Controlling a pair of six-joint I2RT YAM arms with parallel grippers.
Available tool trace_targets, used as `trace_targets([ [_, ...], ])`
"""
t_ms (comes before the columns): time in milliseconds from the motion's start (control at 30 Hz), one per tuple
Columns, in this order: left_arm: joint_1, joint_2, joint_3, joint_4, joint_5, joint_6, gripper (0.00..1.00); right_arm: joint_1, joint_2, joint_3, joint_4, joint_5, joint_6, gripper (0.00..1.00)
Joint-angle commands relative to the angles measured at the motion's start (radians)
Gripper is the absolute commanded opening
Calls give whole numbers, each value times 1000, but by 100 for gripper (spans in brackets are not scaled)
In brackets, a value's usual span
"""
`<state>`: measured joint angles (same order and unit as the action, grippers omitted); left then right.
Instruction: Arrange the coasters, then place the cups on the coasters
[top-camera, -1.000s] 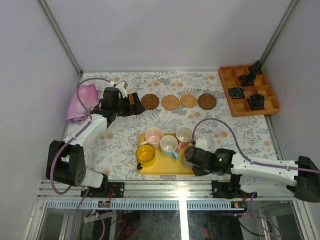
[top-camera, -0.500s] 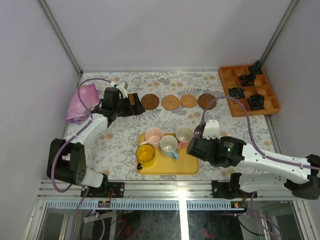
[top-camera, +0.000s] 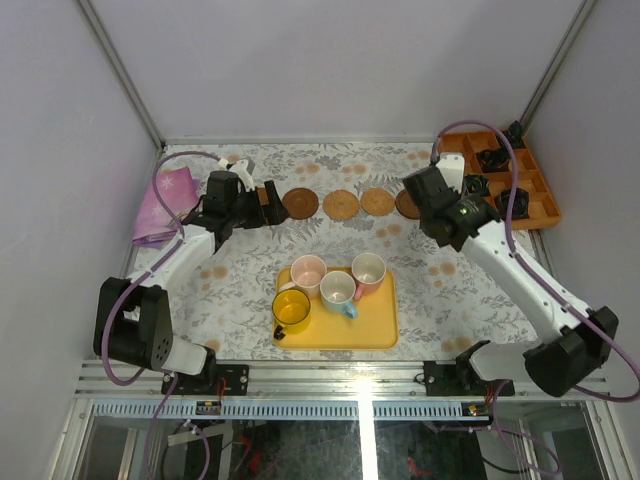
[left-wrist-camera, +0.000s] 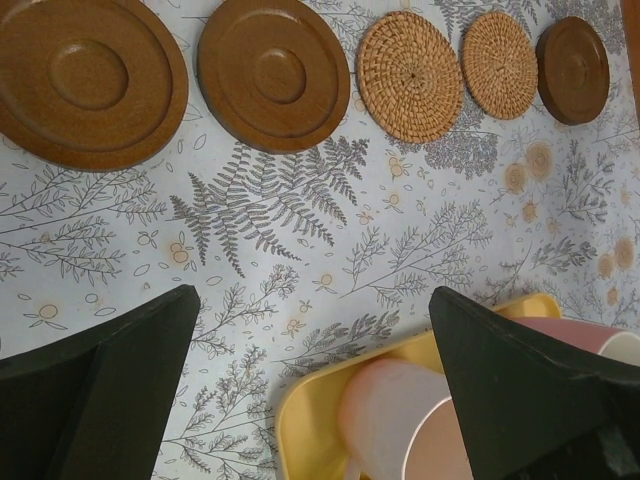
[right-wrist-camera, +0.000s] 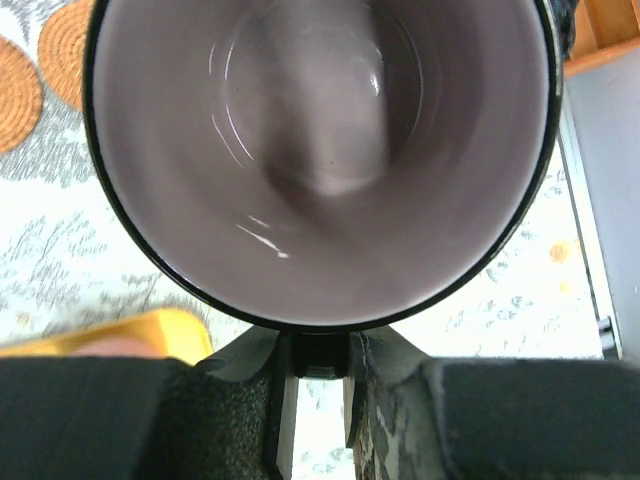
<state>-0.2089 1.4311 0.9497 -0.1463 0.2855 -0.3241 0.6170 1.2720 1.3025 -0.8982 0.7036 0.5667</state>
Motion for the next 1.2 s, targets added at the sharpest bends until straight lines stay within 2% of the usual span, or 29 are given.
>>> trace_targets([
  [0, -3, -14, 27, 71, -42, -2, 100, -184, 102, 63, 307, -137, -234, 0],
  [67, -3, -10, 34, 76, -55, -12, 100, -264, 165, 62, 418, -246, -255, 0],
  [167, -3, -1, 46, 79, -74, -23, 100, -336, 263, 80, 491, -334, -294, 0],
  [300, -2, 20, 58, 88, -106, -50, 100, -377, 336, 70, 554, -372, -364, 0],
  [600, 0, 93, 88, 115, -103, -65, 100, -427, 363, -42, 748, -528, -448, 0],
  [800, -1, 127, 101, 126, -87, -70, 100, -430, 421, -48, 788, -548, -453, 0],
  [1167, 0, 146, 111, 112, -83, -70, 100, -431, 555, 92, 642, -548, -417, 0],
])
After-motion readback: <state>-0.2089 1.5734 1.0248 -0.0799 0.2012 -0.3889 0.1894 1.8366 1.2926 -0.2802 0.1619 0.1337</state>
